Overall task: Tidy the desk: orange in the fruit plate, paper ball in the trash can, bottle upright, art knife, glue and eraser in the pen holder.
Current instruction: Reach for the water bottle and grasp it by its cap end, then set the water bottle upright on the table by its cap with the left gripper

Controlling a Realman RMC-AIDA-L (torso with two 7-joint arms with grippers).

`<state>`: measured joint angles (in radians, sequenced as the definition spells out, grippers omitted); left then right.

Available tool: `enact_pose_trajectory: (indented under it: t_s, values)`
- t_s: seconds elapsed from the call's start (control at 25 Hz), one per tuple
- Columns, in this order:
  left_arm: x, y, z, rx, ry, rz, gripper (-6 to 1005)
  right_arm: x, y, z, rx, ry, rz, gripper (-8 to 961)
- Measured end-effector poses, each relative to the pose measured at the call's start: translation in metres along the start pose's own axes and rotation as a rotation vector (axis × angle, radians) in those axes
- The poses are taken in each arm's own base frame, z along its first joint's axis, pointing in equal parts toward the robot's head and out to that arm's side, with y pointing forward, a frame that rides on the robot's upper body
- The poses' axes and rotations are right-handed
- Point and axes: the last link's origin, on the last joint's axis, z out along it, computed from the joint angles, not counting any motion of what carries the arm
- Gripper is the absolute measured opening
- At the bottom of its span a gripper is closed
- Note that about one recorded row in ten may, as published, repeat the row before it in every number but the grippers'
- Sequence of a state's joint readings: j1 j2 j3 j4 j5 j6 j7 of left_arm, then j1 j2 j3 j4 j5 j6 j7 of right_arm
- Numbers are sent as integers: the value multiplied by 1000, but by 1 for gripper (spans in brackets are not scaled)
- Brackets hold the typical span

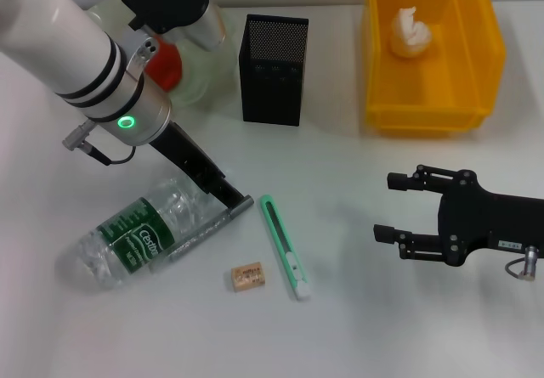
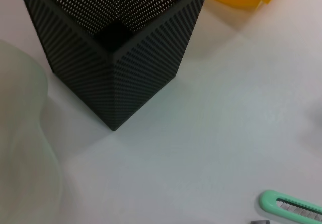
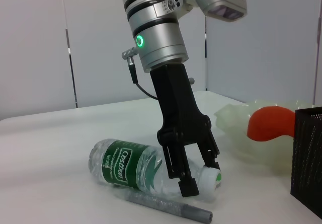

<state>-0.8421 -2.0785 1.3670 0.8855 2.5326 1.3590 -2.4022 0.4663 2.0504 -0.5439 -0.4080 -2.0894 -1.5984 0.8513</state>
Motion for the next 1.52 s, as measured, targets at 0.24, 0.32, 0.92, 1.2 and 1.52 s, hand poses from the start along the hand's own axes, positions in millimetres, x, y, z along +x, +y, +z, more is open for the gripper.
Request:
enact_pose_trajectory:
  t_s: [0.24,0.32,0.92,1.2,1.52]
  values:
    - [1,2,5,18,-11,30,727,0,0,0,0,0,0,753]
    - [1,3,5,22,-15,38,700,0,0,0,-1,0,0,753]
    - [7,1,-2,45,37,75,438,0,0,0,4,-4,1,753]
    - [5,0,-19,32,185,104,440,-1,-1,0,6,-6,0,754]
    - [-5,-10,-34,-9,347,111,443,-2,-2,1,5,-9,-4,753]
